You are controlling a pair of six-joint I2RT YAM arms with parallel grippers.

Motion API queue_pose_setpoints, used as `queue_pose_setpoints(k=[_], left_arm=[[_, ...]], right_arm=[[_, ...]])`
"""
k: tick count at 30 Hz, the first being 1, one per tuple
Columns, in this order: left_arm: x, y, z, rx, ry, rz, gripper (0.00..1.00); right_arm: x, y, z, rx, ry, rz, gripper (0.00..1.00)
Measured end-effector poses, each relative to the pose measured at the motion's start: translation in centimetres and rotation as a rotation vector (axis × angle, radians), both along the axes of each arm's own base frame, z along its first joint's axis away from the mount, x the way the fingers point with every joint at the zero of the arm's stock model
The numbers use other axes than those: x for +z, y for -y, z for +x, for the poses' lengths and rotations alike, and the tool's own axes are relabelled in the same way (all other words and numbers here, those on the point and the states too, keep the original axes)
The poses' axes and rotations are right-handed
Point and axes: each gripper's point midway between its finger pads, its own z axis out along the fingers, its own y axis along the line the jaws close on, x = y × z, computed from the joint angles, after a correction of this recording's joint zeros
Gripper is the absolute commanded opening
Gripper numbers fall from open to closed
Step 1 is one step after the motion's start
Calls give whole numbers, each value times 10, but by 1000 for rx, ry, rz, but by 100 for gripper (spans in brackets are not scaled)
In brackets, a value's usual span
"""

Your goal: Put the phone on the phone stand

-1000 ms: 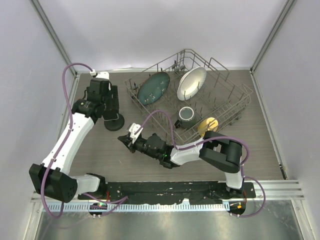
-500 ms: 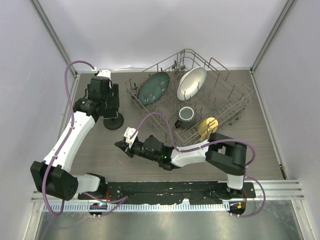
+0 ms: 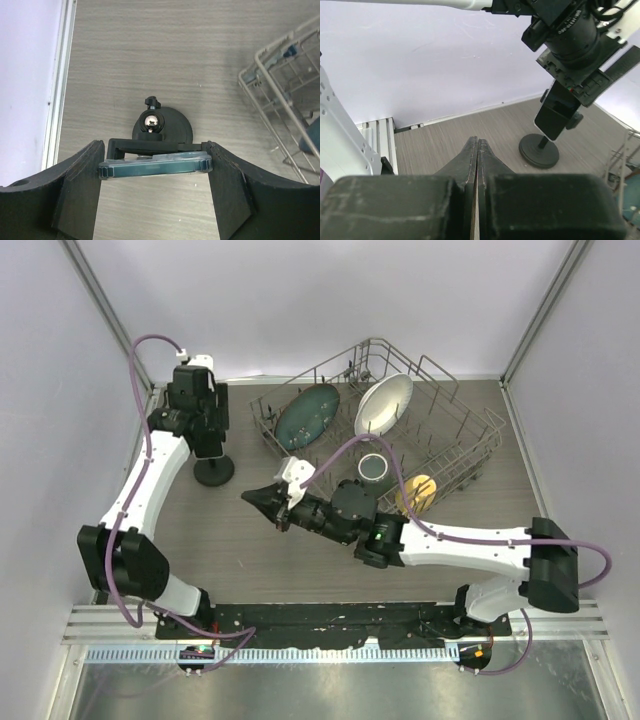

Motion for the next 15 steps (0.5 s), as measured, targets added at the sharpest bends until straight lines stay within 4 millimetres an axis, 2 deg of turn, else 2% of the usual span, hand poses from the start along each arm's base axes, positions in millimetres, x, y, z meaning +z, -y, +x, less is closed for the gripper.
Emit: queue_pose_setpoints(k=[2,6,11,15], left_arm=[[2,-5,12,2,4,-12,0],[6,-17,40,6,24,-38,0],[9,-31,70,-6,57,-58,0],[9,-34,92,-41,77,-56,0]], right_arm=[[7,11,3,-16,1,-7,4],[8,29,18,-64,-5,-39,4],[-4,48,38,-123,-21,-96,4],[-14,62,52,-166,-35,-141,4]])
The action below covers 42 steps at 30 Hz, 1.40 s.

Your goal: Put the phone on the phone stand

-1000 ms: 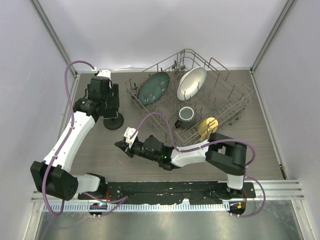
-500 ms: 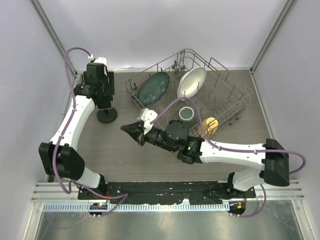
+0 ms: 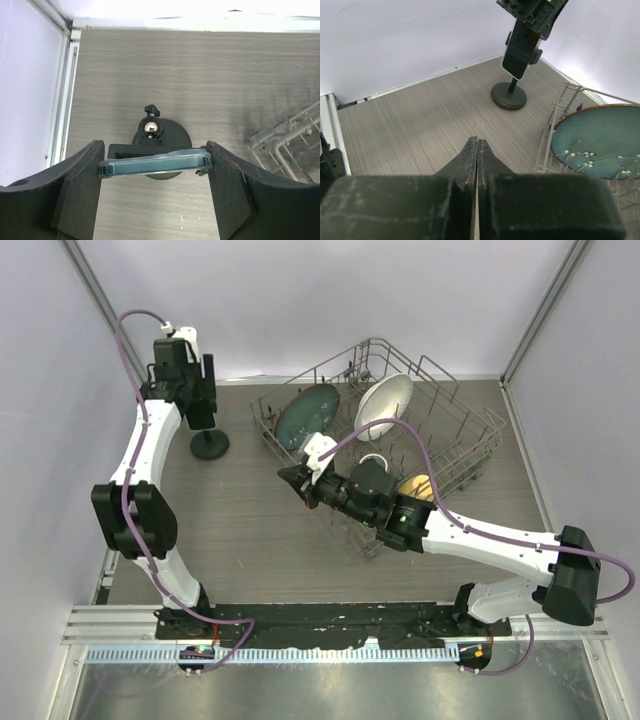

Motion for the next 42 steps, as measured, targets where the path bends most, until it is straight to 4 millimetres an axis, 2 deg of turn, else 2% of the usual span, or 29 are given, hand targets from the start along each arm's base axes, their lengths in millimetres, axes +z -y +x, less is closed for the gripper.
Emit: queue_pose_setpoints(k=[9,19,27,28,29,30,31,34,35,36,37,42], left_arm=[[-1,7,62,-79,76,21,0],[-4,14,117,-118,162,11,0],[-2,15,133,-128,196,20,2],[-2,15,133,-127,196,20,10],[-2,15,133,-126,196,20,25],[-2,15,133,-124,196,19,31],[-2,15,133,-123,196,18,41],[-2,15,134,-120,199,14,64],[-3,15,134,-120,201,13,79],[-3,15,135,-117,208,9,83],[-2,15,135,-115,216,5,98],[-2,15,134,-110,235,-5,100]], right_arm=[[1,17,9,-42,-7,-21,4],[-9,28,21,-98,-19,-64,4],[-11,31,26,-119,-13,-78,4],[-12,31,26,-119,-13,-78,4],[-12,31,27,-119,-14,-79,4],[-13,30,27,-118,-15,-81,4],[-15,30,27,-118,-17,-84,4],[-17,29,27,-118,-19,-88,4],[-17,29,27,-118,-19,-88,4],[-16,29,27,-118,-19,-88,4],[-16,29,27,-118,-19,-87,4],[-16,29,27,-114,-19,-87,4]])
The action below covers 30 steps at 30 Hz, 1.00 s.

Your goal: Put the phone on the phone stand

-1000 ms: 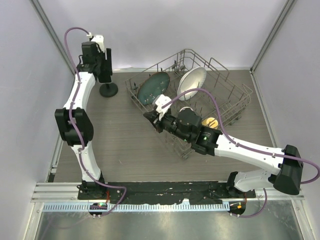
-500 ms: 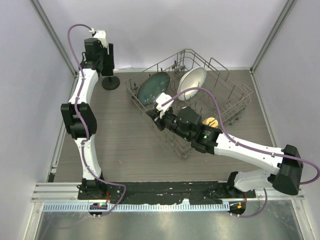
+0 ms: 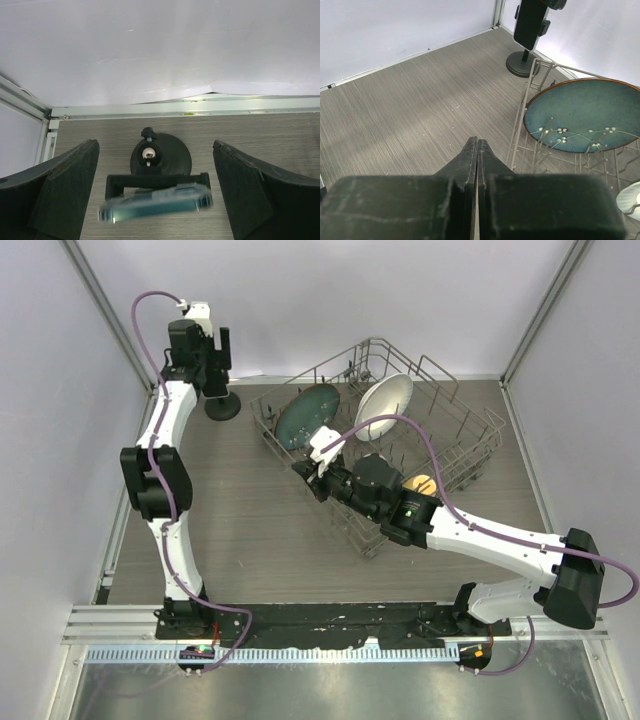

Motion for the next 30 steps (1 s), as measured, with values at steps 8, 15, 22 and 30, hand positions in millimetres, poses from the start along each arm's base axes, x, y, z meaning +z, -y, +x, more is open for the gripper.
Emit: queue_pose_setpoints(k=[8,15,22,30], left_arm=[[32,-4,-22,22,41,-77,100],[105,-13,-88,47,144,-254,100],[154,44,-146,-146,166,-525,100],[137,177,-214,-464,-40,-621,100]], right_arm=[[0,1,-1,-3,-11,5,4],[-5,22,6,-94,-43,-29,4],[-15,94,52,-423,-113,-134,13],[33,226,46,-769,-89,-43,40]])
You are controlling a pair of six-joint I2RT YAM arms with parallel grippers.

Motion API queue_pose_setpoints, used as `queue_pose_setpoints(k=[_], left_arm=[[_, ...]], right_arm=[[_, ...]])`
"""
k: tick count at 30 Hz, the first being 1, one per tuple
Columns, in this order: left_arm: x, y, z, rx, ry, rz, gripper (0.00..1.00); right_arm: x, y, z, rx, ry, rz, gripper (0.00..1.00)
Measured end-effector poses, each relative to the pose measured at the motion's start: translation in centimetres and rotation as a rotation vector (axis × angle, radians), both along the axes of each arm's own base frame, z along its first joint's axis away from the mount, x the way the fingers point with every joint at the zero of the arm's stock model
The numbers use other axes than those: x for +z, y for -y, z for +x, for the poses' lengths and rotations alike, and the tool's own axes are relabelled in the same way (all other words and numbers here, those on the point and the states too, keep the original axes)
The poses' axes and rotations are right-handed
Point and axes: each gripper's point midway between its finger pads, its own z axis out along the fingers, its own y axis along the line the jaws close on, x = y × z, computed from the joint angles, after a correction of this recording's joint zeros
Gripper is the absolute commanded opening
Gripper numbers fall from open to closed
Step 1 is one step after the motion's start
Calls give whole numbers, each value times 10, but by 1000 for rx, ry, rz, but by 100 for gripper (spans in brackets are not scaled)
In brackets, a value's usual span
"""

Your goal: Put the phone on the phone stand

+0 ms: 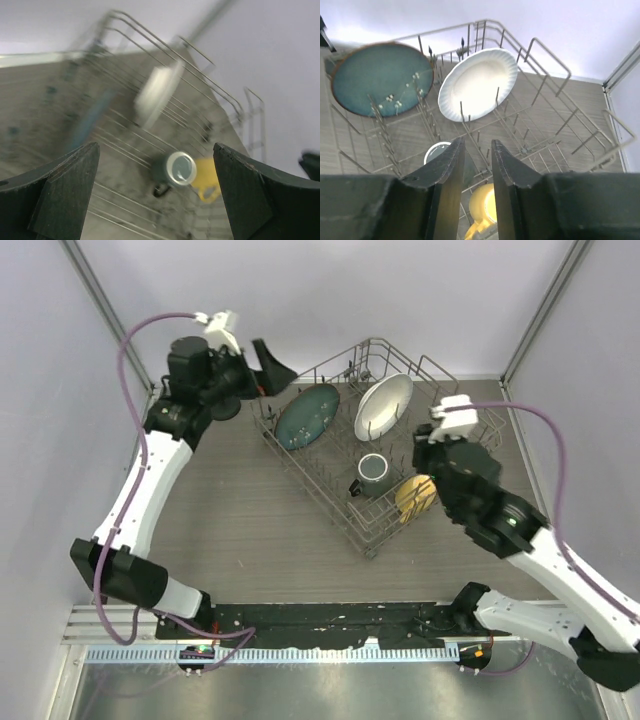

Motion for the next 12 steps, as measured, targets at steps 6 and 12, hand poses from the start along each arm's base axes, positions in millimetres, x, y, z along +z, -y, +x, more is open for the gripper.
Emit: queue_pose_setpoints(k=[6,12], left_arm=[[20,65,-86,-243,40,2,100],[52,38,-127,-205,122,4,100]], right_arm=[[45,50,-46,-37,105,174,61],[72,79,-74,-45,175,276,69]])
